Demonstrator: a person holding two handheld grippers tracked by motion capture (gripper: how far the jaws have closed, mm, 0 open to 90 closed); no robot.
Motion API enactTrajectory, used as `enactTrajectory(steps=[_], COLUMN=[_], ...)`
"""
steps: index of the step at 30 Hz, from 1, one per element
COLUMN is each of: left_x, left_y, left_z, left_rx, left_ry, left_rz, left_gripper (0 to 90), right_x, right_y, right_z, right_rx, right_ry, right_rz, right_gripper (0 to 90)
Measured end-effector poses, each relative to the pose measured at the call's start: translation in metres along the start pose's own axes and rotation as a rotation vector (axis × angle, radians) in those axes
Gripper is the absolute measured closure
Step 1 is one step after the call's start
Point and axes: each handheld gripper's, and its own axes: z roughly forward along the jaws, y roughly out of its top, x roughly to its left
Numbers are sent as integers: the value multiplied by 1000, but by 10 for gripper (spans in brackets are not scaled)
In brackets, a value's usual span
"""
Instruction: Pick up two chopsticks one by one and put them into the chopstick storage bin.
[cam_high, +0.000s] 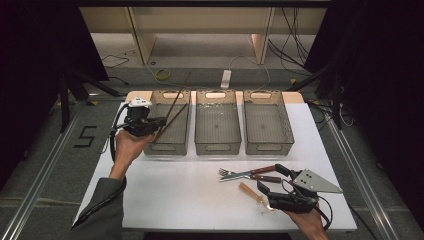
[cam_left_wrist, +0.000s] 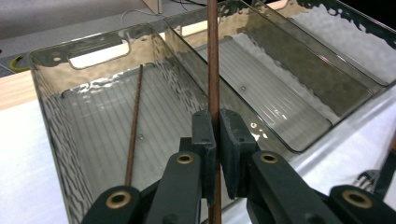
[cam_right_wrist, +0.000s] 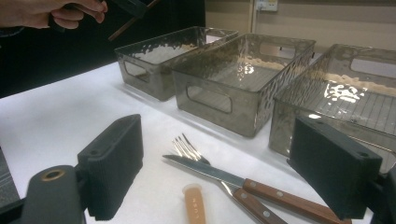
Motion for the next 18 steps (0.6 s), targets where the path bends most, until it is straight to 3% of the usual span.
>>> enactTrajectory(steps=[18], left_x=[30], left_y=[-1], left_z=[15], left_rx=[17], left_ry=[60], left_rz=[-21], left_gripper=[845], right_x=[-1], right_y=[0], right_z=[1], right_rx=[6], right_ry=[1], right_rz=[3], right_gripper=[182])
